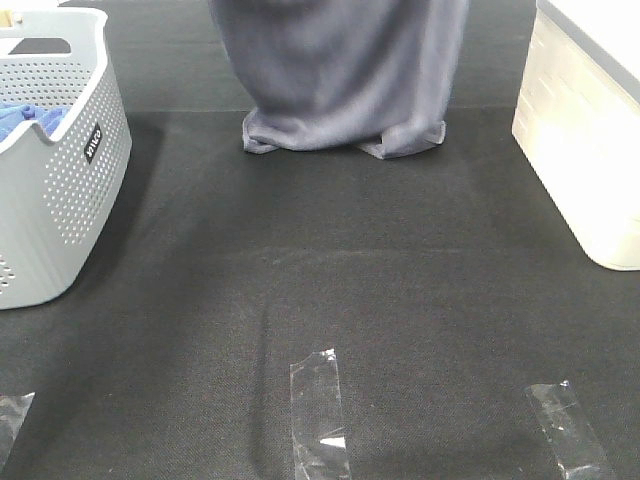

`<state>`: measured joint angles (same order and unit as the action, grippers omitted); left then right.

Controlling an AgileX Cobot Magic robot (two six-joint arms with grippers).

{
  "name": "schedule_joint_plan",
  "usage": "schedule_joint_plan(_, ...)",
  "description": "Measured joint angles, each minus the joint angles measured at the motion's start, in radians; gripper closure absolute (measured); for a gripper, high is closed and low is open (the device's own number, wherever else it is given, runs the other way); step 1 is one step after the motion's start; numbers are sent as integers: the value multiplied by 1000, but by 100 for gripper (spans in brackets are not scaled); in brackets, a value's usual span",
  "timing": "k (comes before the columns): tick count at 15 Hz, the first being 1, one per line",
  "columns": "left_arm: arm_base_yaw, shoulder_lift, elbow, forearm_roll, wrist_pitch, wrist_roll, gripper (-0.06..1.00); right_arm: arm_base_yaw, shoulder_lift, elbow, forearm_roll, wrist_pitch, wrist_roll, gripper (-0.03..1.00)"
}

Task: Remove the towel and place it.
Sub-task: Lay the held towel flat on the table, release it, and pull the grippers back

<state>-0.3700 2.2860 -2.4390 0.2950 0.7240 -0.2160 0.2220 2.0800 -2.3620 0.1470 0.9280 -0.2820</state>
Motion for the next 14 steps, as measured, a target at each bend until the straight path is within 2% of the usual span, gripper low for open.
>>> schedule_joint_plan(3, -41, 0, 0, -46, 266, 37, 94, -1, 0, 0, 0, 246, 61, 97)
schedule_joint_plan(6, -49, 0, 0, -112, 446, 43, 94, -1, -3, 15, 23, 286, 96, 97)
schedule_joint_plan(8, -48, -10, 11, -167, 478, 46, 94, -2, -31, 96, 20, 291, 113, 97)
schedule_joint_plan(10, -55, -57, 75, -187, 481, 47, 94, -9, -92, 227, 17, 291, 113, 97)
schedule_joint_plan(14, -123, -253, 375, -197, 482, 43, 94, -10, -257, 504, 34, 290, 113, 97)
